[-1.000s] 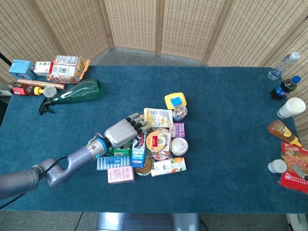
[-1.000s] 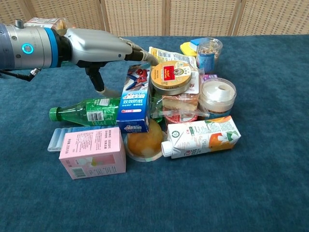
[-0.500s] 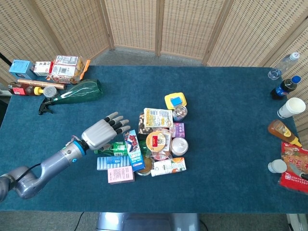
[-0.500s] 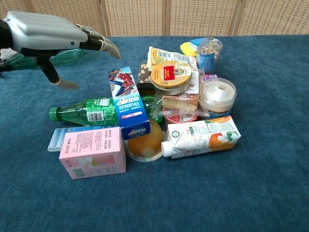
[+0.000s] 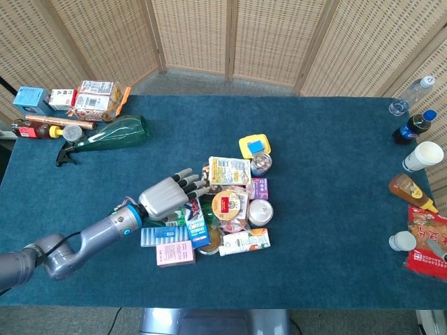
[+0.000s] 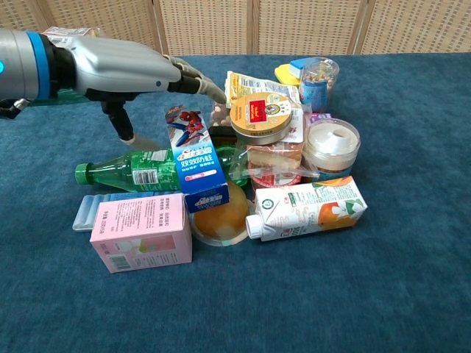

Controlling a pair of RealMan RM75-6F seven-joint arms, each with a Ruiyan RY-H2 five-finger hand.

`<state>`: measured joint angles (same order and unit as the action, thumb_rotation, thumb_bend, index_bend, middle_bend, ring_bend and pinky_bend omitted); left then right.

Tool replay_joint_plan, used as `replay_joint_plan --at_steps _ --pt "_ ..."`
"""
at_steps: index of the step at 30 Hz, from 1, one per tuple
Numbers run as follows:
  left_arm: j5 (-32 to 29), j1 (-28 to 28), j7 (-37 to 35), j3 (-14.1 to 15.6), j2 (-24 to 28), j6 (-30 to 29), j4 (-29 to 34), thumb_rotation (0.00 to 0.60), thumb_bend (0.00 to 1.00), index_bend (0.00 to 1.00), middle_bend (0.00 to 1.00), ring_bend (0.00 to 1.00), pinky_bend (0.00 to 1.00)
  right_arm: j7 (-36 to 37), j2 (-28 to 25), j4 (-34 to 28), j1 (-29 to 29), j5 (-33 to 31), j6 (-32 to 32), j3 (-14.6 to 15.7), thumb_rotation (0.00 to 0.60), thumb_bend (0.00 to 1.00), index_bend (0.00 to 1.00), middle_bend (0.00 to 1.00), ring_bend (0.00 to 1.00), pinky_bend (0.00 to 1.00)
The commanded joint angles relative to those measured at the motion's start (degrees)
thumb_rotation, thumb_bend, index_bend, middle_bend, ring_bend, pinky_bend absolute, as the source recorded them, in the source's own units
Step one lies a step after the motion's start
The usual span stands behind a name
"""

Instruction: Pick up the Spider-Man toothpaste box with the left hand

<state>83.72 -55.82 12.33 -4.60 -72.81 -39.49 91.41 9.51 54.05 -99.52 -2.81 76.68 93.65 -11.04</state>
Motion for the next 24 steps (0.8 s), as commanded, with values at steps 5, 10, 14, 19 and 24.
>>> replay_joint_plan --at_steps 5,10,14,19,24 --pt "-0.3 -1.7 0.4 -0.3 -3.3 1.1 -2.2 0.6 0.35 0.13 0.03 0.0 0.0 0.7 0.2 0.4 -0.2 0.2 -0.1 0.0 0.529 0.12 0.0 0.08 0.0 0.0" --pt "-1.2 -1.9 2.1 0.1 -4.2 1.1 -3.0 0.6 0.34 0.45 0.46 0.37 0.0 1.1 0.3 0.4 -0.3 0.5 0.3 -0.1 0.532 0.11 0.0 0.07 0.0 0.0" --pt "-2.1 -1.0 2.4 0.0 -4.4 -0.7 -3.3 0.6 0.33 0.65 0.71 0.64 0.11 1.1 0.4 0.3 -0.4 0.6 0.4 -0.1 0.529 0.11 0.0 0.08 0.0 0.0" --pt "-2.4 1.6 -0.6 -0.7 -3.5 -5.8 -3.3 0.6 0.32 0.72 0.8 0.74 0.27 1.3 0.5 0.3 -0.3 0.7 0.2 -0.2 0.53 0.11 0.0 0.08 0.0 0.0" --pt "-2.8 4.5 -7.3 -1.8 -0.4 -10.0 -1.5 0.6 0.32 0.71 0.79 0.75 0.28 1.1 0.8 0.4 0.3 0.9 -0.5 -0.3 0.53 0.12 0.0 0.08 0.0 0.0"
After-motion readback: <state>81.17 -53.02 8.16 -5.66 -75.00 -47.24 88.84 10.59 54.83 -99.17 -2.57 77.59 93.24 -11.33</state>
